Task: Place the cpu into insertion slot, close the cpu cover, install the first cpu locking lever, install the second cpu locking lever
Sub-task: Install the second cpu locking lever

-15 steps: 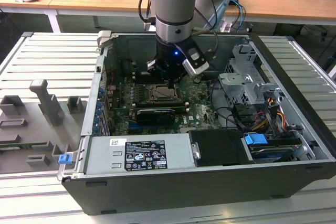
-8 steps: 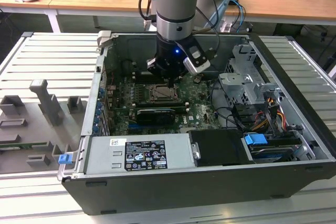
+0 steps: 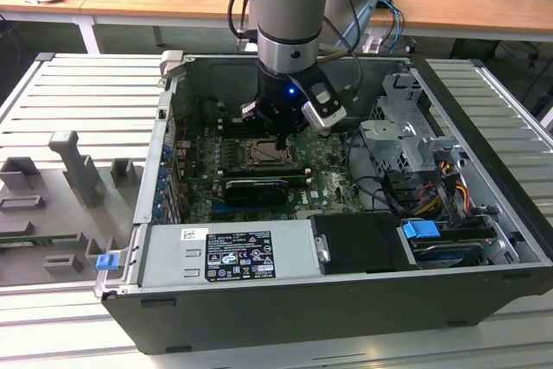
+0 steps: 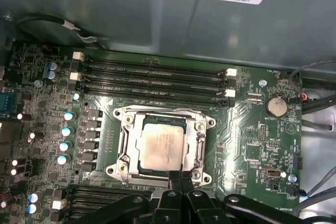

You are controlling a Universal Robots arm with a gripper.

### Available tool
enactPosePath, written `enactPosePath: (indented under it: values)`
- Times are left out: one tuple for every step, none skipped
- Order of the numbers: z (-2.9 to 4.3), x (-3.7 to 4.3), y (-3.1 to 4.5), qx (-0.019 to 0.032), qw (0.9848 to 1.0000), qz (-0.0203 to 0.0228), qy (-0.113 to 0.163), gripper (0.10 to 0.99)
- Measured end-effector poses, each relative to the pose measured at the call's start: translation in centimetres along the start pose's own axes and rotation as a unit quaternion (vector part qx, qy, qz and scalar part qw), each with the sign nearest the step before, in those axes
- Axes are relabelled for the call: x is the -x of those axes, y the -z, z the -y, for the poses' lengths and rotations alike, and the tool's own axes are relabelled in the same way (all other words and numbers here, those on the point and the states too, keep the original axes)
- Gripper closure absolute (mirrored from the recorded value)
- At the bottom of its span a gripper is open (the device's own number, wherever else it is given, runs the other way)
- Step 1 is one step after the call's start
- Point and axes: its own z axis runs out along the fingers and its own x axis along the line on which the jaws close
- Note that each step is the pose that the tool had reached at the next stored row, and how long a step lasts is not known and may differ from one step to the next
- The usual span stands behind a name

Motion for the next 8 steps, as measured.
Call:
enactPosePath:
  values:
    - [0.11,-0.01,-0.06,-0.0001,1.0000,0.0000,0.000,0.980]
    - [0.39,-0.05,-0.12,0.0000,1.0000,0.0000,0.000,0.980]
    - [0.68,-0.07,-0.15,0.0000,1.0000,-0.0002,0.000,0.980]
    - [0.79,-0.08,-0.14,0.0001,1.0000,-0.0014,0.000,0.980]
    - [0.90,-0.08,-0.13,0.0008,1.0000,-0.0063,-0.001,0.980]
    - [1.01,-0.09,-0.11,0.0015,0.9999,-0.0102,-0.001,0.980]
    - [1.11,-0.10,-0.12,0.0018,0.9999,-0.0126,-0.002,0.980]
    - [1.70,-0.16,-0.11,0.0020,0.9999,-0.0133,-0.002,0.980]
